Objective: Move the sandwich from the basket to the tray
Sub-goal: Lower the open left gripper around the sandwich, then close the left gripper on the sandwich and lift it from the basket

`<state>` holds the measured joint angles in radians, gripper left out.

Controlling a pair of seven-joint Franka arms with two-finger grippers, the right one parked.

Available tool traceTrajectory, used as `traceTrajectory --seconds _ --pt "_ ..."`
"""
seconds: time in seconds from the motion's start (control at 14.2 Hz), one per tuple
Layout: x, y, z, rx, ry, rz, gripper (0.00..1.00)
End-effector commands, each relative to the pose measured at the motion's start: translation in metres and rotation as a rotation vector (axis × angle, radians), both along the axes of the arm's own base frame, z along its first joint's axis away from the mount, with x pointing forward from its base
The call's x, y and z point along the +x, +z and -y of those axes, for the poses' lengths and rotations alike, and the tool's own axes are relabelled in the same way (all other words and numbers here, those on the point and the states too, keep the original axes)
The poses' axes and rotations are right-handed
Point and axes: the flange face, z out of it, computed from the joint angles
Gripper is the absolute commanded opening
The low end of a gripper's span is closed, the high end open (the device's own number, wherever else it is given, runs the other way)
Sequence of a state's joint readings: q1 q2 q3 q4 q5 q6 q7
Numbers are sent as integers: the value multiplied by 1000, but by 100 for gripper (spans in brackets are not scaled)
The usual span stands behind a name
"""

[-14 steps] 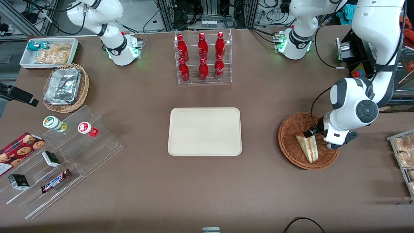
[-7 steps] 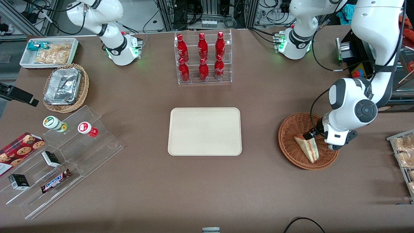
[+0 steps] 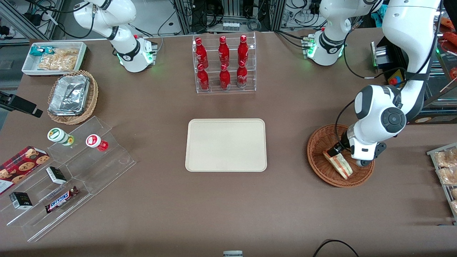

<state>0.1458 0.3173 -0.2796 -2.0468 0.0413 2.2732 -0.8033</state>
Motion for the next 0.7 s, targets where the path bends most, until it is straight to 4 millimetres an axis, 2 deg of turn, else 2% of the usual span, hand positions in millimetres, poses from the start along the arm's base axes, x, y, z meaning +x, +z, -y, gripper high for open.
traceTrajectory --seconds 0.0,0.28,0.63 --pt "2 2 0 -5 21 11 100" --pt "2 7 -4 -3 26 12 100" --pt "3 39 -6 20 115 12 100"
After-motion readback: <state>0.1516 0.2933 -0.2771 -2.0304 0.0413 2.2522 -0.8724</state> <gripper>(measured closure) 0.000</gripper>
